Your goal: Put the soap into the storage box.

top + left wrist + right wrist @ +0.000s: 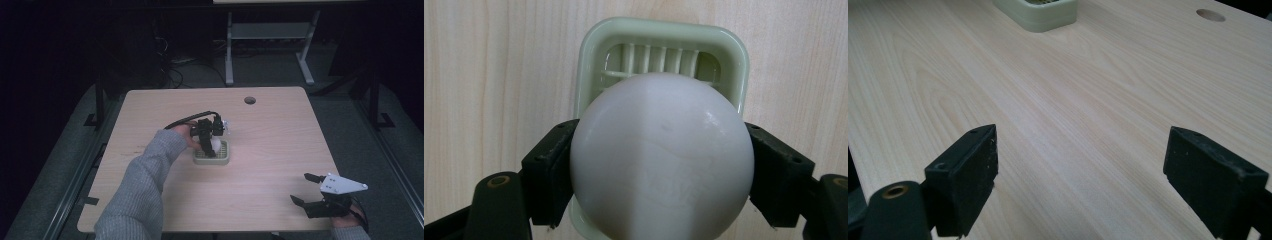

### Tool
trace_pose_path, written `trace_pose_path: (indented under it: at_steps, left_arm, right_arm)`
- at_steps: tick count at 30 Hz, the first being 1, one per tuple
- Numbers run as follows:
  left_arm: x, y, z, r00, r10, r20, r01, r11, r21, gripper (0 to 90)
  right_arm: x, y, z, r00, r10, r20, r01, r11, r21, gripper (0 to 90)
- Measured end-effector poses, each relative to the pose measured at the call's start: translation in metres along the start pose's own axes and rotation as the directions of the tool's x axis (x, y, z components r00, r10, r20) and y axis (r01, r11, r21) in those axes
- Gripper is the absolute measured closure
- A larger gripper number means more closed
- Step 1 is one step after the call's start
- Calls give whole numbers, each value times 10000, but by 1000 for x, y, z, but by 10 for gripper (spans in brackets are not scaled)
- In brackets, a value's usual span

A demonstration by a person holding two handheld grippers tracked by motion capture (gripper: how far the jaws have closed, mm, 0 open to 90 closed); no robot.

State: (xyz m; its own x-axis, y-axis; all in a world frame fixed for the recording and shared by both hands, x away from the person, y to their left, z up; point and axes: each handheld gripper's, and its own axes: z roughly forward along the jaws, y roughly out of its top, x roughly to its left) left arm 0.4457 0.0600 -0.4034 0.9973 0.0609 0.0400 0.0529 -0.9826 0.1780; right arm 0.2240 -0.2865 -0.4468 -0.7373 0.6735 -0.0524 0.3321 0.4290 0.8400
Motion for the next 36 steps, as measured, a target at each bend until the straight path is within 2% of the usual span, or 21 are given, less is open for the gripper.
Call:
trace_pose_path:
  at_steps: [13,33,36]
  left_arm:
    - [3,0,7,9999,-50,129,48,9998,189,230]
    - [5,-1,8,9996,-117,242,109,9993,355,228]
    - [5,-1,8,9998,-135,149,130,9993,351,225]
  right_arm:
    - [0,0,0,10000,14,0,-14,10000,-11,137]
    - [-1,0,0,10000,22,4,-22,10000,-26,137]
    - [-1,0,0,10000,14,-9,-14,10000,-20,137]
